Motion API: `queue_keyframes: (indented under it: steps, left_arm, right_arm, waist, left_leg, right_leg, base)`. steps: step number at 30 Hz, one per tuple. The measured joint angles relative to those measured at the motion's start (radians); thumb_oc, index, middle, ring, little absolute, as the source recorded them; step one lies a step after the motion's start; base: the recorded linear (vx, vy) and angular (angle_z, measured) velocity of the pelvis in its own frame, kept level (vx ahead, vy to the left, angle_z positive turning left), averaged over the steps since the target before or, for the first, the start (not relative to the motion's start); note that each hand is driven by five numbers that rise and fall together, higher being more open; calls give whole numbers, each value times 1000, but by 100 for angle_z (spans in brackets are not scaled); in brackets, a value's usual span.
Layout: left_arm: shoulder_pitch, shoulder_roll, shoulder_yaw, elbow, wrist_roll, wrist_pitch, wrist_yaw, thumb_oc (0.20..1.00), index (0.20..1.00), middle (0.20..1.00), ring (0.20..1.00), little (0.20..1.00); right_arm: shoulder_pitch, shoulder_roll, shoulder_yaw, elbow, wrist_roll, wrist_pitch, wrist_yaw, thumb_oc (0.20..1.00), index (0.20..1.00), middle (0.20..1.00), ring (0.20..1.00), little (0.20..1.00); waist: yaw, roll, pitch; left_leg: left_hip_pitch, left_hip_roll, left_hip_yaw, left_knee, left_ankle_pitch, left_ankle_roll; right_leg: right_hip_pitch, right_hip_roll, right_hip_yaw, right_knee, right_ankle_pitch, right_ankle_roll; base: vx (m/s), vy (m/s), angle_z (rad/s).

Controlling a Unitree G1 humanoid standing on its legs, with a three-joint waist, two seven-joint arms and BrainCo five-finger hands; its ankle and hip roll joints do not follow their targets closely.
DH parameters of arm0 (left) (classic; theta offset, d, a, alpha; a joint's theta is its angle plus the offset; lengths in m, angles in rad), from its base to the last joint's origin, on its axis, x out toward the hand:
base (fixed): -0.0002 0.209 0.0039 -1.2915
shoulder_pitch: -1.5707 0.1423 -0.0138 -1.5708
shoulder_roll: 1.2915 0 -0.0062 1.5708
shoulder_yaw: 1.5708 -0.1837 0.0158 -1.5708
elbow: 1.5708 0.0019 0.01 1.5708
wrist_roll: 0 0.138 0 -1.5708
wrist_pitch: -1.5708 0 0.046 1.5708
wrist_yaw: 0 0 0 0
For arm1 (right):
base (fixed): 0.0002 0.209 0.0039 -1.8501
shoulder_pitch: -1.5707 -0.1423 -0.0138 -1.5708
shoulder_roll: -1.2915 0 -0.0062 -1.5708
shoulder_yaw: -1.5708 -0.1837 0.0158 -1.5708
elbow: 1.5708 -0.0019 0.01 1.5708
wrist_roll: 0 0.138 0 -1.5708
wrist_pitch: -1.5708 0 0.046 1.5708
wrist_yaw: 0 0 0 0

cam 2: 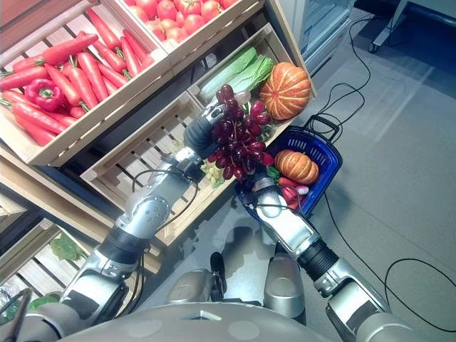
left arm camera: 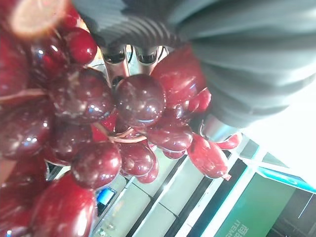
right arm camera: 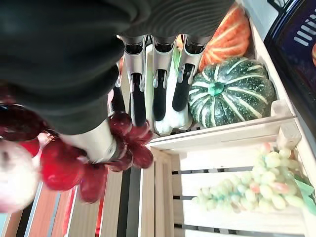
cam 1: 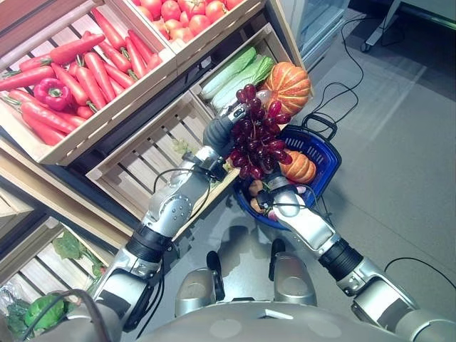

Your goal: Pick up fruits and vegetables into the basket

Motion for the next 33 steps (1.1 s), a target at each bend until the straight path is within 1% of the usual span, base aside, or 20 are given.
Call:
queue_keyframes:
  steps: [8,14,15,16,18,19,22,25,26,27,28,29,31,33]
  left_arm:
    - [16,-13,1,-6,-29,-4,21,200,200,200,200,200]
    - [24,-18,2,-6,11,-8,65,200,200,200,200,200]
    - [24,-18,2,-6,18,-7,67,495,495,495,495,495]
    - [24,-18,2,-6,39,-3,77,1000,1000,1000,1000,1000]
    - [24,-15,3,-5,114,11,95,1000,1000,1000,1000,1000]
    - [24,-12,6,-5,154,23,88,1000,1000,1000,1000,1000]
    - [24,2,5,-4,258,29,38,1000,1000,1000,1000,1000]
    - [19,17,4,-5,453,29,9,1000,1000,1000,1000,1000]
    - [15,26,4,-5,497,28,4,1000,1000,1000,1000,1000]
    - [8,49,4,-5,582,22,-1,1000,1000,1000,1000,1000]
    - [8,49,4,-5,582,22,-1,1000,1000,1000,1000,1000]
    - [-1,85,5,-5,689,12,-1,1000,1000,1000,1000,1000]
    - [-7,131,12,-5,782,-27,2,1000,1000,1000,1000,1000]
    - [-12,159,15,-6,831,-64,20,1000,1000,1000,1000,1000]
  right_arm:
    - [10,-6,-1,1,-6,-4,-5,200,200,200,200,200]
    - [14,-14,-1,3,-5,-27,6,200,200,200,200,200]
    - [15,-14,-1,3,-5,-28,7,200,200,200,200,200]
    - [15,-15,-1,4,-4,-31,9,200,200,200,200,200]
    - [15,-19,-1,17,-2,-47,27,200,200,200,200,200]
    - [15,-21,-1,19,-1,-50,33,200,200,200,200,200]
    - [22,-32,-1,21,17,-69,54,200,200,200,200,200]
    - [26,-42,-1,21,28,-82,79,200,200,200,200,200]
    - [27,-42,-1,21,34,-86,86,200,200,200,200,200]
    - [27,-42,-1,21,37,-98,94,200,200,200,200,200]
    - [27,-42,-1,21,37,-98,94,200,200,200,200,200]
    - [27,-42,-4,20,40,-114,100,200,200,200,200,200]
    - [27,-42,-28,20,45,-121,115,200,200,200,200,200]
    - [27,-42,-48,20,45,-132,115,200,200,200,200,200]
  waist:
    - [2,2,1]
    - [7,4,3]
    - [8,4,3]
    - [10,4,3]
    - [13,4,3]
    - [13,4,3]
    - [12,9,7]
    - [10,16,10]
    - [9,17,11]
    - [6,19,12]
    - [6,19,12]
    - [4,22,13]
    - [4,24,13]
    - [4,25,13]
  left_leg:
    - [1,0,-1,-9,0,0]
    - [1,1,-2,-13,0,0]
    - [1,1,-2,-13,0,0]
    - [1,1,-3,-13,0,0]
    - [1,1,-6,-13,0,0]
    - [1,1,-7,-13,0,0]
    - [5,1,-10,-13,0,0]
    - [6,1,-10,-13,0,0]
    - [6,1,-10,-13,0,0]
    - [7,1,-10,-14,0,0]
    - [7,1,-10,-14,0,0]
    - [9,1,-9,-16,0,0]
    - [20,1,-8,-22,1,0]
    - [28,0,-7,-26,1,0]
  right_leg:
    - [1,1,-2,-1,0,0]
    - [2,2,-5,-1,0,0]
    - [2,2,-5,-1,0,0]
    - [2,2,-5,-2,0,0]
    - [5,2,-8,-2,0,0]
    - [6,2,-9,-3,0,0]
    - [14,1,-13,-8,-1,1]
    - [16,1,-13,-16,-1,2]
    - [16,1,-12,-16,-1,2]
    - [17,2,-12,-16,-1,2]
    - [17,2,-12,-16,-1,2]
    - [18,2,-12,-15,-1,2]
    - [26,2,-11,-16,-1,2]
    - [31,1,-11,-17,-2,3]
  base:
    - [0,0,0]
    - [0,0,0]
    - [0,0,0]
    - [0,0,0]
    - [-18,-28,4]
    - [-12,-12,4]
    - [5,4,4]
    - [0,0,0]
    - [35,41,-1]
    - [26,33,-1]
    - [42,45,-1]
    - [33,27,-2]
    - [20,19,-1]
    - [0,0,0]
